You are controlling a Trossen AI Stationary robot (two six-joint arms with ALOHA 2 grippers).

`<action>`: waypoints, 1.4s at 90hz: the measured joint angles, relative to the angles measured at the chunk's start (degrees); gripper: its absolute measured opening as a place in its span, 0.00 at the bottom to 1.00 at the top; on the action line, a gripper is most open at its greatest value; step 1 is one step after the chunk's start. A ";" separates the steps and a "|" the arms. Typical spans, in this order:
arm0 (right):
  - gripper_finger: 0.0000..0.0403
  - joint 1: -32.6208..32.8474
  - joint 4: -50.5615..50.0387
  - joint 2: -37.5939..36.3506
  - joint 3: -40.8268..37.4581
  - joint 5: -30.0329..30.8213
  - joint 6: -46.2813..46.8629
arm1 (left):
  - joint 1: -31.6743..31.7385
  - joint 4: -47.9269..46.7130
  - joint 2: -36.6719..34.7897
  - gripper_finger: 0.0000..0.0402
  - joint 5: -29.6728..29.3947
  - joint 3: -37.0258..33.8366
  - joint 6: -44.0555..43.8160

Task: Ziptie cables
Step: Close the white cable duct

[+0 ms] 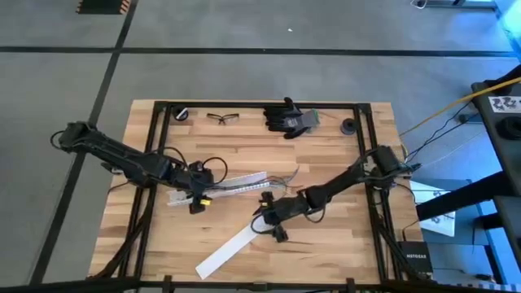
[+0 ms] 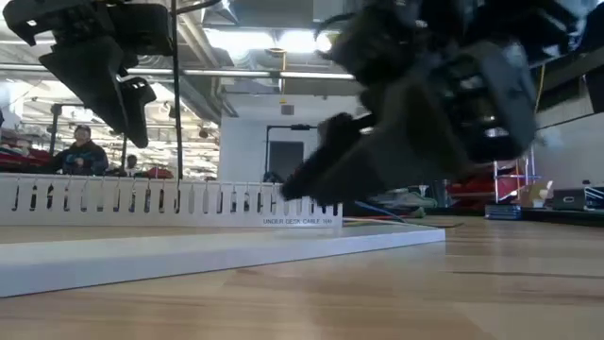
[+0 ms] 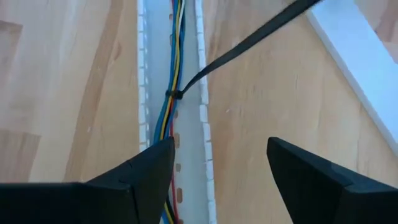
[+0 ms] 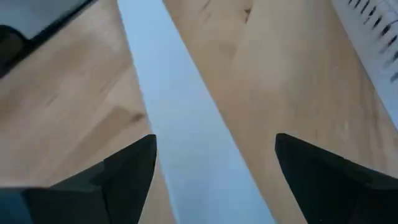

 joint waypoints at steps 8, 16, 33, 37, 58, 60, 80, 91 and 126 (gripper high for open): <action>0.78 0.00 -0.55 2.74 2.46 -0.28 -1.31 | 0.00 -0.19 0.00 0.60 -0.02 0.00 -0.04; 0.78 0.00 -1.05 4.74 4.66 -4.94 -1.44 | 0.00 -0.20 0.00 0.60 -0.07 0.00 0.20; 0.78 -0.06 -1.74 6.56 7.59 -5.72 -1.68 | 0.00 -0.12 0.00 0.60 -0.33 0.00 0.20; 0.78 -0.07 -1.27 6.46 8.26 -5.16 -2.34 | 0.00 0.07 0.00 0.60 -0.42 0.00 0.20; 0.78 -0.02 -5.04 7.31 8.88 -4.20 -5.57 | 0.00 0.07 0.00 0.60 -0.69 0.00 -0.27; 0.78 -0.06 -5.10 7.53 8.89 -4.12 -5.52 | 0.00 0.04 0.00 0.60 -0.70 0.00 -0.37; 0.77 -0.33 -6.01 8.27 9.06 -3.59 -5.40 | -0.04 0.09 0.00 0.60 -0.70 -0.02 -0.57; 0.67 -0.31 -7.58 8.10 9.05 -2.25 -2.77 | -0.04 0.05 0.00 0.60 -0.71 -0.04 -0.66; 0.53 -0.44 -27.22 0.15 8.75 5.64 3.72 | -0.04 0.09 0.00 0.60 -0.70 -0.04 -1.51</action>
